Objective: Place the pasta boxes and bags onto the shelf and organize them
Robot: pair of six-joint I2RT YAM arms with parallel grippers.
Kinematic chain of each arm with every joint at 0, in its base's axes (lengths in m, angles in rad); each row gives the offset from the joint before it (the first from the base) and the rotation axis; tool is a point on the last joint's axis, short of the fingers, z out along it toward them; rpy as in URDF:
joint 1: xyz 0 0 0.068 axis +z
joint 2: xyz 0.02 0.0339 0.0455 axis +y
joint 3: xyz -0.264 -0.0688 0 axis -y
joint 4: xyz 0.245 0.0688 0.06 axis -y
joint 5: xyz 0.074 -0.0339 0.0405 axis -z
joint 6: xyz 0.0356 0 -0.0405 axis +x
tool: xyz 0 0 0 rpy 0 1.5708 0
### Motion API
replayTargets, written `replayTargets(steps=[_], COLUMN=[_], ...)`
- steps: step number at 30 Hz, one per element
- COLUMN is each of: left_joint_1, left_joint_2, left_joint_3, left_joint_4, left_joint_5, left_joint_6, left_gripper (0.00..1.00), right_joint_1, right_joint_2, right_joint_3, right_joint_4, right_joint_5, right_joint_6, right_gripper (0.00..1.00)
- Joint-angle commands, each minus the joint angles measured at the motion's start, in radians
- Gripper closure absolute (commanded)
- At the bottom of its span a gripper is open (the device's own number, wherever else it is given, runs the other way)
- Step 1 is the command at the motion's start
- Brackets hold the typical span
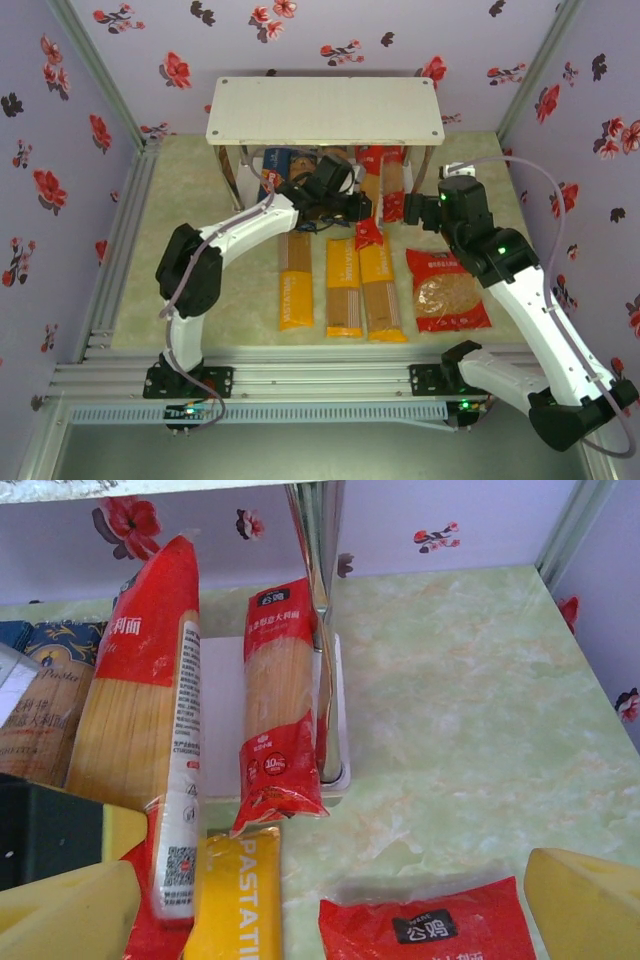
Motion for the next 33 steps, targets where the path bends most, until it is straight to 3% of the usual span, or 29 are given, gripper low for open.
replayTargets(steps=[1, 9, 33], left_joint_1=[0.009, 0.007, 0.007], left_joint_2=[0.008, 0.042, 0.15], left_joint_3=[0.069, 0.054, 0.147], left_joint_4=[0.119, 0.208, 0.279], left_joint_5=[-0.065, -0.147, -0.249], left_joint_6=[0.063, 0.077, 0.115], left_gripper=[1.0, 1.0, 1.0], right_joint_1=[-0.009, -0.013, -0.014], right_joint_2=[-0.009, -0.021, -0.048], right_joint_3=[0.025, 0.031, -0.037], right_joint_4=[-0.009, -0.009, 0.025], right_joint_5=[-0.012, -0.012, -0.066], right_joint_6=[-0.011, -0.012, 0.01], right_gripper=[0.01, 0.01, 0.01])
